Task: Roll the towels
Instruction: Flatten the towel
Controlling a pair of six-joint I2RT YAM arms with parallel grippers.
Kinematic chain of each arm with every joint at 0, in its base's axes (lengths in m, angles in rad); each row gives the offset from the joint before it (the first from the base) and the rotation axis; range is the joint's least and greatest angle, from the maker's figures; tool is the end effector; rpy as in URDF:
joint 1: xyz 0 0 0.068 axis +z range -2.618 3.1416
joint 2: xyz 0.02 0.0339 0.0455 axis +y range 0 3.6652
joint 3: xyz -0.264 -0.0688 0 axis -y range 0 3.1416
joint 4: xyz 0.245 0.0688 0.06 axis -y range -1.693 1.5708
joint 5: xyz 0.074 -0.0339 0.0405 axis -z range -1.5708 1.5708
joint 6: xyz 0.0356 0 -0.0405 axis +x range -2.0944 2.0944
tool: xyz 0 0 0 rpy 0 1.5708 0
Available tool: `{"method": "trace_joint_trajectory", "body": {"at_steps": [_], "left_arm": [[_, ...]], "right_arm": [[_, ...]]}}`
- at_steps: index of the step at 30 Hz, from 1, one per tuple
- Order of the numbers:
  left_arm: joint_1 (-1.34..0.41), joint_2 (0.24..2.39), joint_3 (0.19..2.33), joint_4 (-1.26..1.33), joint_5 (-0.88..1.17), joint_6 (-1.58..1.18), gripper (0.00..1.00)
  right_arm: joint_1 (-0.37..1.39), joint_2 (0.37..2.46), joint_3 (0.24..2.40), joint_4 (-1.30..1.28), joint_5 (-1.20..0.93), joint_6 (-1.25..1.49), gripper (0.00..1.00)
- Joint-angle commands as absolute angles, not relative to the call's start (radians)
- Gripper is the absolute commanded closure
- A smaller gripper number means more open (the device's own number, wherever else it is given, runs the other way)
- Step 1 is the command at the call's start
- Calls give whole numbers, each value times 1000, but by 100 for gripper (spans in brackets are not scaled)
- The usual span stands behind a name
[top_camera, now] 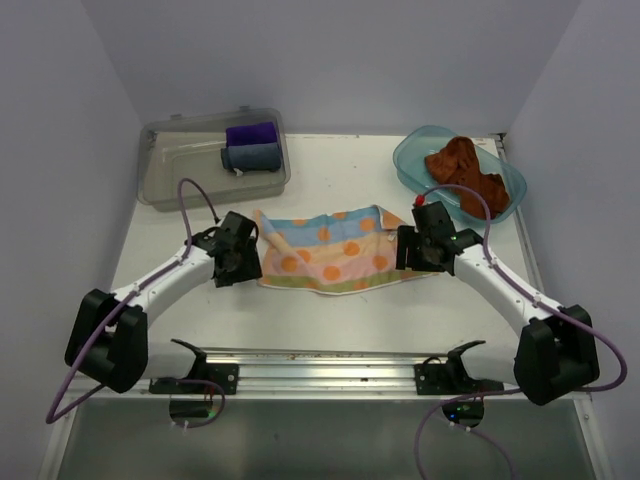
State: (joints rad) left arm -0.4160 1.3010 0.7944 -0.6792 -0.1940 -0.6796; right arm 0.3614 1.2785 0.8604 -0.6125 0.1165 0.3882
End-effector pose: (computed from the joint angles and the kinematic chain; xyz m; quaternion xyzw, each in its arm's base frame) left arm 0.2167 -0.0882 0.2006 -0.1468 0.9660 -0.0180 0.2121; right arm 0.2338 0.0840 0.2279 0.0284 0.9618 0.0453 0.2684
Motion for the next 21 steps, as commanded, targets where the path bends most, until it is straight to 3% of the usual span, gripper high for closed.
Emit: {"method": "trace_joint_trajectory", "body": {"at_steps": [1, 18, 20, 21], "left_arm": [[-431, 1330, 782, -558, -176, -755, 32], [-525, 1554, 805, -477, -179, -808, 50], [-526, 1568, 808, -480, -190, -810, 65], [-526, 1569, 814, -491, -196, -814, 83]], "right_arm": [[364, 1213, 835, -546, 106, 439, 34], [362, 1200, 772, -546, 118, 457, 36], [364, 1193, 767, -551, 127, 459, 36], [364, 1184, 765, -551, 133, 462, 36]]}}
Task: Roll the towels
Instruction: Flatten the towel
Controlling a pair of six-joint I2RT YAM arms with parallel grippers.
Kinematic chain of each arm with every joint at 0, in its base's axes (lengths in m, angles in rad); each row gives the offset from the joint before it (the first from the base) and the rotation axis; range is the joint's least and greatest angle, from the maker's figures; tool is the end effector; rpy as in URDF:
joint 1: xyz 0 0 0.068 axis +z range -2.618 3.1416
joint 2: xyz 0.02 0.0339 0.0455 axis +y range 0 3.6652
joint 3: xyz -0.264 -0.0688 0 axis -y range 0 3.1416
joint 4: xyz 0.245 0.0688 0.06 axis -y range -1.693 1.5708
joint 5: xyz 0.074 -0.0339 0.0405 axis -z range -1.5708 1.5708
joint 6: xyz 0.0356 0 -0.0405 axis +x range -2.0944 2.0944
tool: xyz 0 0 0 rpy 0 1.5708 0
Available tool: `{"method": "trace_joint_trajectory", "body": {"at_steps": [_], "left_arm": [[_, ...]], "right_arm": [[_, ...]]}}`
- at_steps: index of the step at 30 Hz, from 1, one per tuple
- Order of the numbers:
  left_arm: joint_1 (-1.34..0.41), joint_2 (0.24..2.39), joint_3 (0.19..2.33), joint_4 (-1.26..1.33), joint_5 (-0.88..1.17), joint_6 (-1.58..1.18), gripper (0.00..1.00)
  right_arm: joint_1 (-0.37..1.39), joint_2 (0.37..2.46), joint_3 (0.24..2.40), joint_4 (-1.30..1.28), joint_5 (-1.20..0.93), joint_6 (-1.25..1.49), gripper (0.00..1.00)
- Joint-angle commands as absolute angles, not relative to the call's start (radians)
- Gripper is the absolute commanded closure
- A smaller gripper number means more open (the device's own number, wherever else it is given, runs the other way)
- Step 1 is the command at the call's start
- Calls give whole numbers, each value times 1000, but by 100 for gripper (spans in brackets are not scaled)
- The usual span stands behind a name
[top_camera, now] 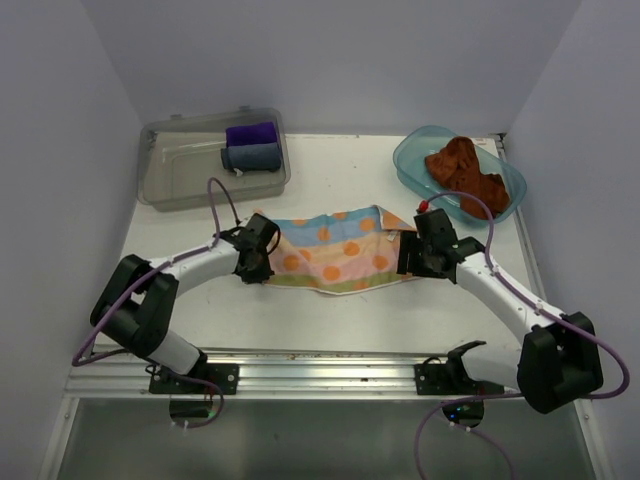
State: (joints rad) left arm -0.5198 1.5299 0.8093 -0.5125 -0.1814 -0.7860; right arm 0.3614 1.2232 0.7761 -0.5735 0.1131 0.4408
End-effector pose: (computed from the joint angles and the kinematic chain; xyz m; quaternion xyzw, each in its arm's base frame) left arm 0.2367 -0.1280 0.1578 -0.1454 0.9710 -0.0307 0.1872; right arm 0.2204 0.0790 0.2167 0.0535 0.9595 0.0558 0.2709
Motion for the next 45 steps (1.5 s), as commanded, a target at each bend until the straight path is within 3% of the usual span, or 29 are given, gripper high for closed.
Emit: {"method": "trace_joint_trajectory", "body": {"at_steps": [1, 2, 13, 30, 36, 41, 45], "left_arm": [[-525, 1562, 819, -502, -219, -816, 93], [-525, 1552, 824, -514, -230, -819, 100], [-485, 1169, 736, -661, -278, -867, 100], [-471, 1157, 701, -669, -290, -864, 100], [-466, 1157, 712, -675, -291, -859, 100], [-462, 1144, 732, -690, -296, -848, 100], [-457, 1124, 762, -716, -305, -838, 100]], "right_arm": [[364, 1180, 762, -555, 143, 463, 35], [361, 1177, 756, -555, 144, 465, 35], [258, 1120, 649, -522, 89, 572, 36], [141, 1325, 626, -344, 110, 604, 39], [132, 1382, 637, -322, 68, 629, 59], [133, 1338, 632, -353, 77, 635, 98], [132, 1235, 638, -428, 98, 627, 100]]}}
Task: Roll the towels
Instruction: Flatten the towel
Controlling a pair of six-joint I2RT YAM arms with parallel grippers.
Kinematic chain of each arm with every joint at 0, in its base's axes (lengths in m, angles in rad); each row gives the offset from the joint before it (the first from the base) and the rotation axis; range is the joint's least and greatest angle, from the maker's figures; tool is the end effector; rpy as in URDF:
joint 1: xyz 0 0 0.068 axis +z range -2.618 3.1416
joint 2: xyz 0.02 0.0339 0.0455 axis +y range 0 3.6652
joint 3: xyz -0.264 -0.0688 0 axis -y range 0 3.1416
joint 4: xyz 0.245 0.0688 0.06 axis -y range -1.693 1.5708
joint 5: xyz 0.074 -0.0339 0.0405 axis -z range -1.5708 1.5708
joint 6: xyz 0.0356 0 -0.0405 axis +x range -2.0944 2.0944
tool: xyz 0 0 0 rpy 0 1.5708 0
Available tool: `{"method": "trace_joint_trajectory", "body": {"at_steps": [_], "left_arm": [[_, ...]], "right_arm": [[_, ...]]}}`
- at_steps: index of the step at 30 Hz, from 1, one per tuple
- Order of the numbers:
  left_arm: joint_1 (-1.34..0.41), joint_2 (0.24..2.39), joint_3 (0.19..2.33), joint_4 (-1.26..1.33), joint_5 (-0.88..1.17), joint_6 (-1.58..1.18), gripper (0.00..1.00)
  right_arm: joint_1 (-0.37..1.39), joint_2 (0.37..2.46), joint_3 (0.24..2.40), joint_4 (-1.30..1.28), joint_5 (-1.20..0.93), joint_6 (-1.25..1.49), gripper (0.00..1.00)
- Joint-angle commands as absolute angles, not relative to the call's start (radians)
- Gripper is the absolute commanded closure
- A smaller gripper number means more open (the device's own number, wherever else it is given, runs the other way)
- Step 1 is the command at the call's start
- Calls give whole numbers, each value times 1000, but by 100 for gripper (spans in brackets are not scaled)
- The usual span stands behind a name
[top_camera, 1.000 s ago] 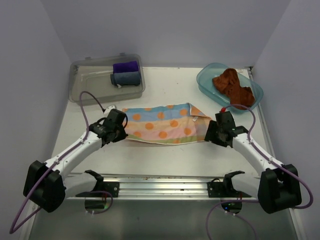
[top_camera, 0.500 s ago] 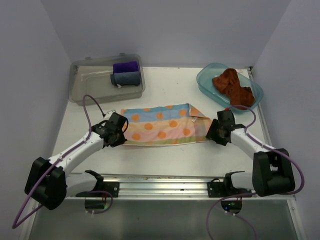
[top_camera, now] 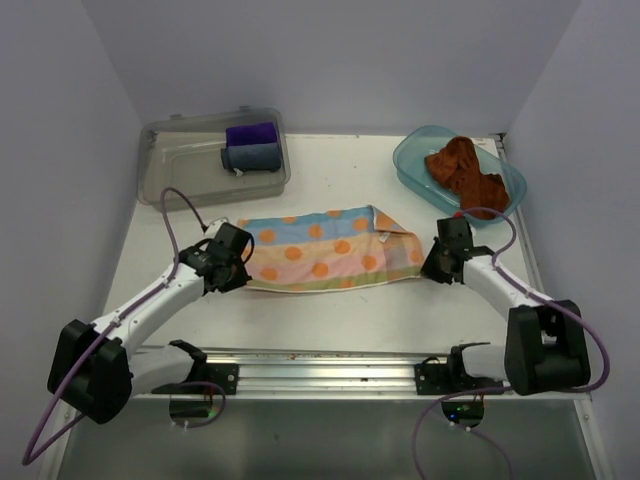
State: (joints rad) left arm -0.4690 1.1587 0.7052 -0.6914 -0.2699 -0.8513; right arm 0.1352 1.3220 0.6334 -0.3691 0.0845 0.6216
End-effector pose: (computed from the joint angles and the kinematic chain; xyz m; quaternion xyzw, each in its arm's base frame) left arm 0.1876 -0.0844 0.2034 -0.2119 0.9455 -0.0246 0.2461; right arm 0.2343 0.0288 0.1646 0.2431 0.9354 0.0557 0.2507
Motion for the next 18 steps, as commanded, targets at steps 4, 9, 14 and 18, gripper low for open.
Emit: {"method": "trace_joint_trajectory", "body": {"at_steps": [4, 9, 14, 18], "left_arm": [[-451, 1089, 791, -752, -324, -830, 100], [-446, 1049, 804, -790, -322, -827, 100], [-446, 1029, 781, -793, -298, -815, 100], [-445, 1029, 772, -795, -296, -808, 100]], "right_arm": [[132, 1120, 626, -505, 68, 630, 100], [133, 948, 568, -601, 11, 672, 100], [135, 899, 522, -666, 3, 689, 96], [146, 868, 500, -678, 9, 712, 50]]}}
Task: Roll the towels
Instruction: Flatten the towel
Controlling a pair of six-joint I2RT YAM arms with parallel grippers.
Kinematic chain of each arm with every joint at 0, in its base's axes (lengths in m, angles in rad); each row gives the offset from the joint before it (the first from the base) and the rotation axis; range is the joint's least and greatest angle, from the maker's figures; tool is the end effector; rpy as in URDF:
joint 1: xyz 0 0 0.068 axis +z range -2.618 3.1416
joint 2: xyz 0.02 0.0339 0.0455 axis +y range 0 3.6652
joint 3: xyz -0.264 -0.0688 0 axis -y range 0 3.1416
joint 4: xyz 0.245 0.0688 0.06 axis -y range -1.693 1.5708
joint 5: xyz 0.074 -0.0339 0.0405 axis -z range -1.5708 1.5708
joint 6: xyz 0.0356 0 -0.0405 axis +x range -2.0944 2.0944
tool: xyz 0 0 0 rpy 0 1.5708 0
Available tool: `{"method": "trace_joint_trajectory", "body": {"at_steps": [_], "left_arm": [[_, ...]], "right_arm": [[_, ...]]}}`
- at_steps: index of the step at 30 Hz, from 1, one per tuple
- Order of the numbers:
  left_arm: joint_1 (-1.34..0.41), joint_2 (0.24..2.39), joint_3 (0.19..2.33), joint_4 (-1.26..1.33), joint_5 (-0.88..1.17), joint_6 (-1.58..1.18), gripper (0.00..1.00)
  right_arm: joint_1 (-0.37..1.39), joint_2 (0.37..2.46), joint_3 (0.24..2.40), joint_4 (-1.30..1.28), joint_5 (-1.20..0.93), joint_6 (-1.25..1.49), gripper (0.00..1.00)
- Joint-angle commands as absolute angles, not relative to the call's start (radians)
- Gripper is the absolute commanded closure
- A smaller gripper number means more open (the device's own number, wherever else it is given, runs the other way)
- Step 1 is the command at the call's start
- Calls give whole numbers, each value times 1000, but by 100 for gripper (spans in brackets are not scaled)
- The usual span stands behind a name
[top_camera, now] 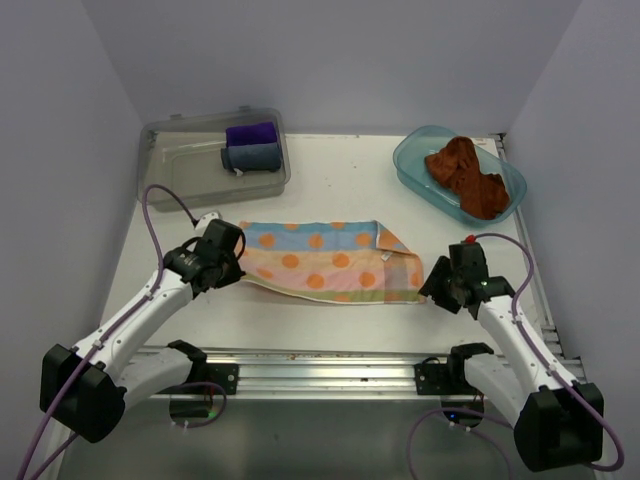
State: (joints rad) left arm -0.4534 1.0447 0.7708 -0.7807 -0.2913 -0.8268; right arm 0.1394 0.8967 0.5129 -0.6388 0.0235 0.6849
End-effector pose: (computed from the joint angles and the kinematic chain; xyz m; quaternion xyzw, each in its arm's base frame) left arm 0.1779 -0.0753 0.2393 -0.2140 0.9331 -0.0383 0.2864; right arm 0.1605 0.0217 0.1901 0.2624 0.9262 0.0981 0.2525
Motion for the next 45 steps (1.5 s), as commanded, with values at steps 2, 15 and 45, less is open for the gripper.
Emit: {"method": "trace_joint_trajectory", "body": {"at_steps": [2, 15, 45], "left_arm": [[-446, 1031, 770, -792, -293, -807, 100], [-446, 1035, 772, -769, -275, -796, 100], [-446, 1003, 798, -793, -270, -775, 100]], "right_arm": [[146, 876, 492, -666, 6, 713, 41], [261, 1072, 502, -537, 89, 755, 40], [367, 1111, 606, -623, 314, 819, 100]]}}
